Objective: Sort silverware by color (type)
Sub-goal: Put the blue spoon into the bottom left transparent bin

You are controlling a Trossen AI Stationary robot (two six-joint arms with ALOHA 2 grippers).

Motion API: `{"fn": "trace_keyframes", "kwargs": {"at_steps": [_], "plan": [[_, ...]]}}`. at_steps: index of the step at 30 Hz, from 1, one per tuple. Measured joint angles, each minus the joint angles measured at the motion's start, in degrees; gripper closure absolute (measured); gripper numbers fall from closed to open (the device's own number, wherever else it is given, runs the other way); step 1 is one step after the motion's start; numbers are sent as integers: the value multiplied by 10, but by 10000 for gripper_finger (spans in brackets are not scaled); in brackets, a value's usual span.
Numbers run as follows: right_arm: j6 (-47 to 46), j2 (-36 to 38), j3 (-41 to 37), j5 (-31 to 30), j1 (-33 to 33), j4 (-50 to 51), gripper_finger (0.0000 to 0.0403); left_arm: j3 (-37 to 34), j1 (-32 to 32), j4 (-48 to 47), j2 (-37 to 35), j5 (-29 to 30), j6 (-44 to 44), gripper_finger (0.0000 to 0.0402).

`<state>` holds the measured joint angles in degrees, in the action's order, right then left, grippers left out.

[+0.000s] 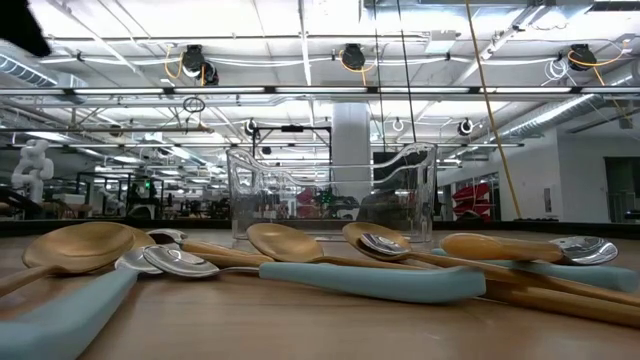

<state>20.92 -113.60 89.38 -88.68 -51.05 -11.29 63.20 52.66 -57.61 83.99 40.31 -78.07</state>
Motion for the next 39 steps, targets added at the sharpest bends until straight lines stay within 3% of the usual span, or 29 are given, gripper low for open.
{"fn": "trace_keyframes", "kwargs": {"at_steps": [9, 11, 17, 27, 32, 39], "plan": [[3, 0, 0, 7, -5, 0, 255, 0, -36, 160, 0, 35, 188, 263], [-16, 0, 0, 36, -5, 3, 255, 0, -39, 193, 0, 38, 228, 263], [-128, 0, 0, 229, 17, 33, 255, 0, -42, 244, 0, 62, 290, 263], [-428, 0, 0, 497, 99, 261, 255, 0, -42, 249, 51, 93, 330, 263], [-521, 0, -2, 527, 129, 345, 255, 0, -51, 249, 91, 92, 335, 263], [-543, 0, -64, 533, 139, 285, 255, 0, -69, 249, 105, 78, 334, 263]]}}
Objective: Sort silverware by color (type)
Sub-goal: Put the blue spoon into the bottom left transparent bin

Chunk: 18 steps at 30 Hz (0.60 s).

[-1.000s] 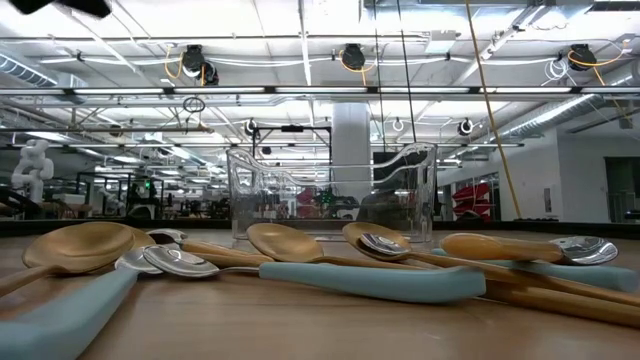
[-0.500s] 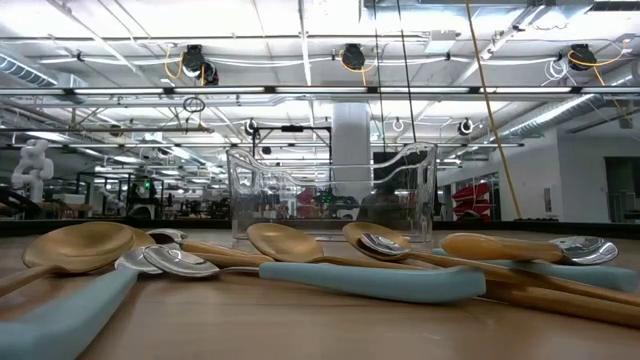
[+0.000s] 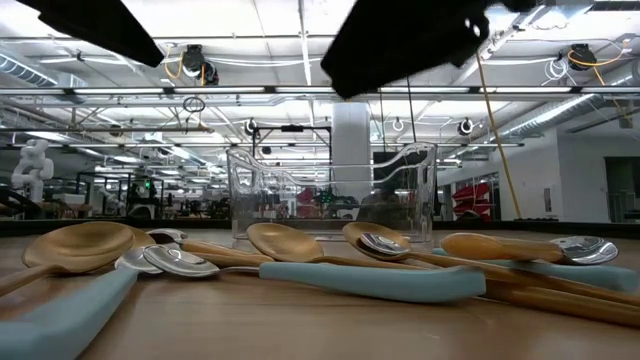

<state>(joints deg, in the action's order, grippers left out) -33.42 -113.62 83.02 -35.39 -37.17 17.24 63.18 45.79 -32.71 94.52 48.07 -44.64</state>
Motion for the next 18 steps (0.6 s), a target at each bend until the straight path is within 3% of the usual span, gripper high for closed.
{"fn": "trace_keyframes", "kwargs": {"at_steps": [9, 18], "plan": [[-41, -7, -36, 99, 27, -40, 255, 0, -8, 26, 0, -1, 11, 263], [12, -53, -37, 161, 37, -74, 255, 0, -13, 30, 0, -1, 16, 263]]}}
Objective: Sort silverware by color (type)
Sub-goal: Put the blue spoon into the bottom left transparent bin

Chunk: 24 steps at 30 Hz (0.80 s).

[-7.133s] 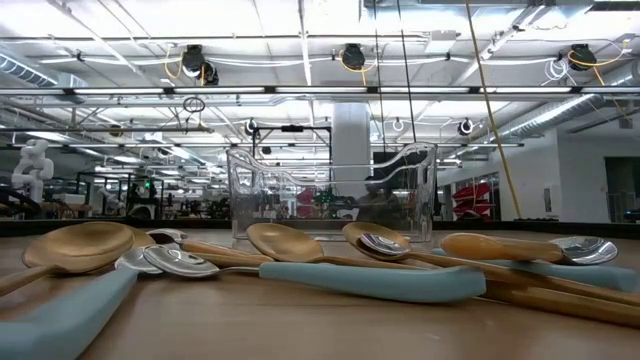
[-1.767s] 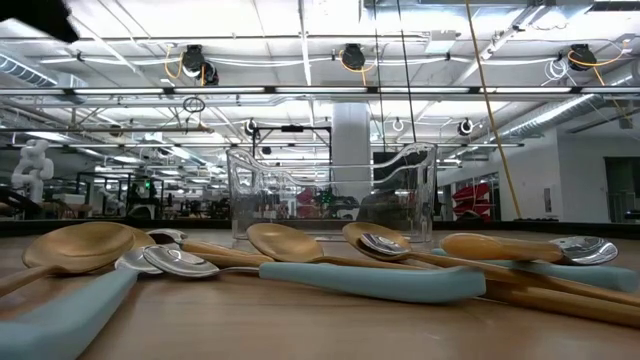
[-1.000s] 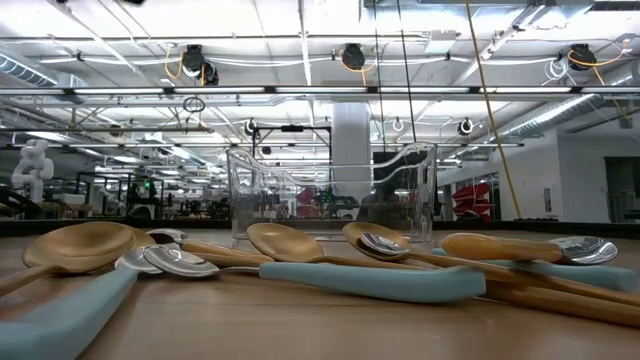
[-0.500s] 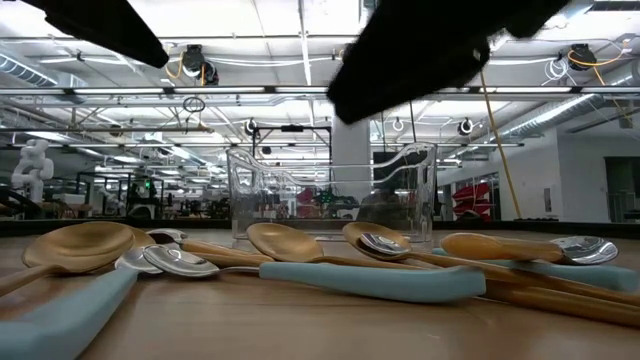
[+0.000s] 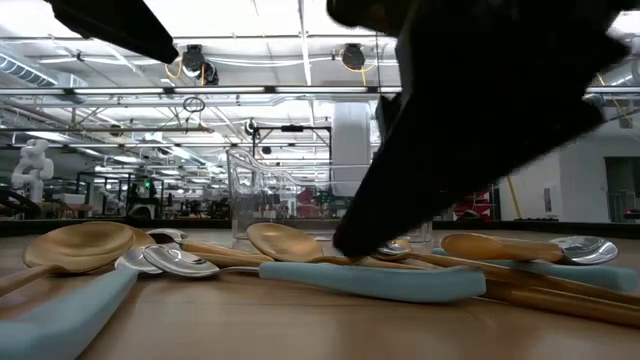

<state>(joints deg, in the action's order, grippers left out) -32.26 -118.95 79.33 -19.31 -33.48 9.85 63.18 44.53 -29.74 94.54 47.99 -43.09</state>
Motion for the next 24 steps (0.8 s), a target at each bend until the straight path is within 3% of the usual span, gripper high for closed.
{"fn": "trace_keyframes", "kwargs": {"at_steps": [20, 24], "plan": [[67, -32, 1, -2, 13, -26, 255, 0, 0, 0, 0, 0, 12, 263], [68, -33, 2, -3, 15, -27, 271, 0, -1, 0, 0, 0, 10, 263]]}}
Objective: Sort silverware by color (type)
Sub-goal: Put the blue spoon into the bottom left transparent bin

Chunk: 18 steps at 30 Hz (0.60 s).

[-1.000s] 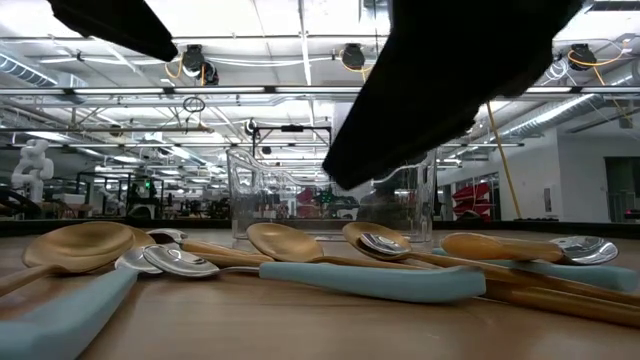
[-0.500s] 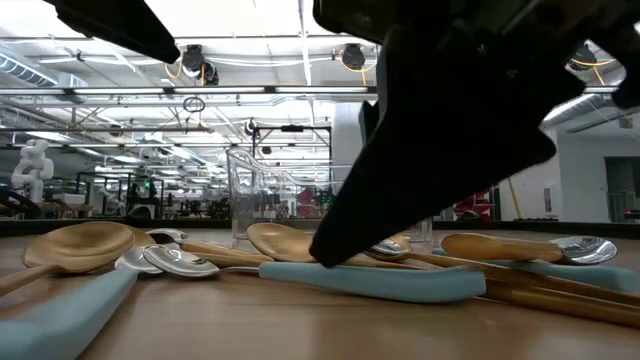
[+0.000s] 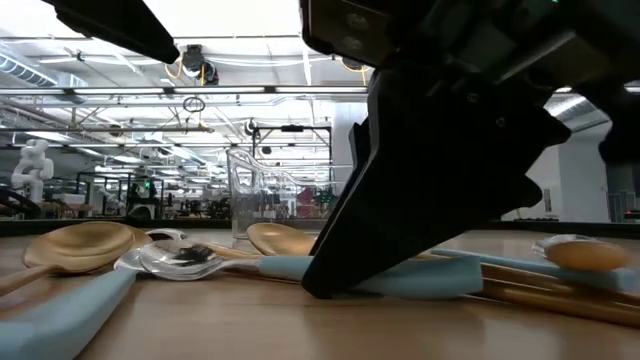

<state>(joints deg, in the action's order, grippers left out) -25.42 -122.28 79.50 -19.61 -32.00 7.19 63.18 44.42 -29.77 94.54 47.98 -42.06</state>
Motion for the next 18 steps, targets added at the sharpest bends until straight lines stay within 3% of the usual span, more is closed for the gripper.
{"fn": "trace_keyframes", "kwargs": {"at_steps": [9, 18], "plan": [[7, -1, 0, -9, 3, 4, 361, 0, -1, 0, 0, 0, 0, 263], [13, 7, 2, -29, 4, 13, 361, 0, -1, 0, 0, 0, 0, 263]]}}
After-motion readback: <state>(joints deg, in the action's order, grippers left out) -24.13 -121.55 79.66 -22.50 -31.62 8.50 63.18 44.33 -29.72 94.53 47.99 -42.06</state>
